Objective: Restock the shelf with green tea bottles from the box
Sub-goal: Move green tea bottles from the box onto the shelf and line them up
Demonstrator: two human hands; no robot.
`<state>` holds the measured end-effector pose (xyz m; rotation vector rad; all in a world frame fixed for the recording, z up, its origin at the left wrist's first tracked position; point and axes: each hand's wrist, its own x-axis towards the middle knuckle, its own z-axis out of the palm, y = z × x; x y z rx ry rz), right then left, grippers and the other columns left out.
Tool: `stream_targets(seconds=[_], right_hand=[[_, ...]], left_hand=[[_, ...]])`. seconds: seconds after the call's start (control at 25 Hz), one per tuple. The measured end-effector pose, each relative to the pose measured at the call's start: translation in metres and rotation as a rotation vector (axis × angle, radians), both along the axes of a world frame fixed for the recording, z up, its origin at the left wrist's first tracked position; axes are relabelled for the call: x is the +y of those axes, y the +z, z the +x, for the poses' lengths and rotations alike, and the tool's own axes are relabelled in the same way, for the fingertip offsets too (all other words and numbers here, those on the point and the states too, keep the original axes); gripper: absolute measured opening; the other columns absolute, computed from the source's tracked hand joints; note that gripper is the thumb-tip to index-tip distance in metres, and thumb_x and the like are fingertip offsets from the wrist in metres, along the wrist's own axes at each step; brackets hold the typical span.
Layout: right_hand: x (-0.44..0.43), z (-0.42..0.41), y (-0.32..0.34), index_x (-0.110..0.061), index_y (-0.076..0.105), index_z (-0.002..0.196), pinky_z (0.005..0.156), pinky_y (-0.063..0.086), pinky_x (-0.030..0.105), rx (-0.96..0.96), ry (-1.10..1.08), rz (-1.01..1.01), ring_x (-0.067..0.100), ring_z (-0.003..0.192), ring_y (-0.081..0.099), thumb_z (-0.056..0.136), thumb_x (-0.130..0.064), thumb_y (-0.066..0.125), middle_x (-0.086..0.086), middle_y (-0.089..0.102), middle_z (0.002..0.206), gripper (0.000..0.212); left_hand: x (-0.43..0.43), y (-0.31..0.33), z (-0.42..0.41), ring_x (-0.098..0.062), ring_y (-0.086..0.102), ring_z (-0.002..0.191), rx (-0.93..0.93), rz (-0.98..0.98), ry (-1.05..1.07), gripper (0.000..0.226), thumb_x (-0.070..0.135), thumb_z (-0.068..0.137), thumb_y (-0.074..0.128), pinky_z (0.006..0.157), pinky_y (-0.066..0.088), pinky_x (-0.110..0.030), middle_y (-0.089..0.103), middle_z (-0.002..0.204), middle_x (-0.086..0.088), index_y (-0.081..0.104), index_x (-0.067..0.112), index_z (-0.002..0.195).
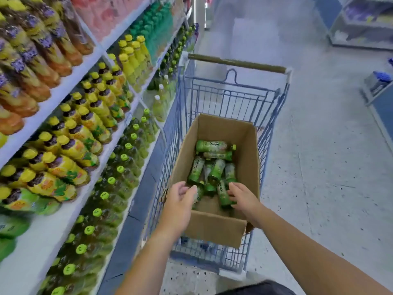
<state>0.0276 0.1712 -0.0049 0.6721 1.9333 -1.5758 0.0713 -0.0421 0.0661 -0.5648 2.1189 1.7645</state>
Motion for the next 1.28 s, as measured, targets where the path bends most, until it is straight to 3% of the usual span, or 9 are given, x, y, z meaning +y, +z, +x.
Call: stream_targets(seconds=[0.24, 0.4, 0.44, 0.6, 0.76, 0.92, 1.0, 1.16, 1.28], right_hand=[[0.017, -0.042, -0.059, -0.021, 0.043, 0.147, 0.111, 0.043, 0.049, -0.139, -0.055, 0.03, 0.024, 0.127, 0.05, 0.102, -0.054, 0.039, 0.001, 0.051, 0.137, 0.057], [0.009, -0.064, -0.092, -0.015, 0.04, 0.148, 0.078, 0.046, 0.035, -0.221, -0.082, 0.05, 0.017, 0.095, 0.057, 0.103, -0.049, 0.036, -0.002, 0.057, 0.109, 0.056], [0.006, -0.07, -0.099, -0.014, 0.039, 0.149, 0.076, 0.044, 0.035, -0.231, -0.098, 0.073, 0.018, 0.094, 0.056, 0.104, -0.047, 0.036, 0.0, 0.057, 0.109, 0.056], [-0.001, -0.1, -0.136, -0.011, 0.039, 0.148, 0.085, 0.044, 0.036, -0.264, -0.16, 0.191, 0.025, 0.103, 0.055, 0.104, -0.044, 0.037, 0.011, 0.055, 0.132, 0.054], [0.001, -0.127, -0.175, -0.007, 0.045, 0.141, 0.094, 0.044, 0.039, -0.253, -0.195, 0.416, 0.037, 0.121, 0.053, 0.104, -0.04, 0.041, 0.017, 0.051, 0.14, 0.05], [-0.003, -0.132, -0.204, -0.009, 0.043, 0.134, 0.098, 0.042, 0.041, -0.155, 0.02, 0.682, 0.036, 0.126, 0.048, 0.104, -0.037, 0.042, 0.017, 0.048, 0.137, 0.041], [-0.004, -0.13, -0.218, -0.011, 0.043, 0.13, 0.097, 0.044, 0.041, -0.101, 0.135, 0.793, 0.033, 0.125, 0.048, 0.103, -0.037, 0.043, 0.014, 0.048, 0.135, 0.037], [0.001, -0.139, -0.241, -0.01, 0.039, 0.135, 0.089, 0.048, 0.04, -0.169, 0.124, 0.835, 0.031, 0.122, 0.053, 0.103, -0.036, 0.045, 0.012, 0.042, 0.137, 0.041], [0.002, -0.147, -0.257, -0.002, 0.032, 0.143, 0.076, 0.048, 0.036, -0.196, 0.216, 0.942, 0.027, 0.112, 0.059, 0.104, -0.029, 0.047, 0.014, 0.034, 0.14, 0.05]], left_hand=[[0.043, -0.058, -0.052, 0.016, 0.05, 0.104, -0.131, -0.107, -0.028, 0.049, 0.055, 0.095, 0.058, 0.078, 0.035, -0.011, 0.055, 0.122, 0.027, 0.046, 0.035, 0.139], [0.047, -0.107, -0.085, 0.009, 0.052, 0.111, -0.196, -0.202, -0.088, 0.061, 0.064, 0.088, 0.057, 0.083, 0.038, -0.018, 0.057, 0.129, 0.017, 0.046, 0.033, 0.14], [0.048, -0.12, -0.096, 0.002, 0.054, 0.113, -0.206, -0.236, -0.116, 0.064, 0.064, 0.088, 0.057, 0.086, 0.039, -0.023, 0.057, 0.13, 0.015, 0.045, 0.031, 0.141], [0.055, -0.175, -0.146, -0.012, 0.053, 0.121, -0.222, -0.326, -0.278, 0.069, 0.061, 0.093, 0.055, 0.096, 0.039, -0.031, 0.055, 0.135, 0.009, 0.039, 0.025, 0.149], [0.067, -0.229, -0.188, -0.016, 0.054, 0.12, -0.18, -0.436, -0.443, 0.068, 0.056, 0.094, 0.054, 0.09, 0.039, -0.031, 0.053, 0.137, 0.006, 0.039, 0.023, 0.151], [0.085, -0.272, -0.222, -0.016, 0.052, 0.1, -0.195, -0.521, -0.567, 0.066, 0.051, 0.093, 0.057, 0.08, 0.039, -0.03, 0.052, 0.119, 0.005, 0.042, 0.016, 0.148], [0.088, -0.291, -0.232, -0.018, 0.053, 0.103, -0.213, -0.521, -0.567, 0.067, 0.054, 0.09, 0.057, 0.085, 0.044, -0.033, 0.054, 0.124, 0.002, 0.043, 0.016, 0.144], [0.098, -0.323, -0.254, -0.031, 0.06, 0.113, -0.256, -0.55, -0.528, 0.071, 0.057, 0.087, 0.061, 0.095, 0.05, -0.039, 0.059, 0.129, -0.007, 0.047, 0.012, 0.14], [0.112, -0.336, -0.269, -0.032, 0.061, 0.11, -0.308, -0.609, -0.545, 0.079, 0.063, 0.087, 0.065, 0.078, 0.045, -0.03, 0.061, 0.128, -0.012, 0.048, 0.006, 0.14]])
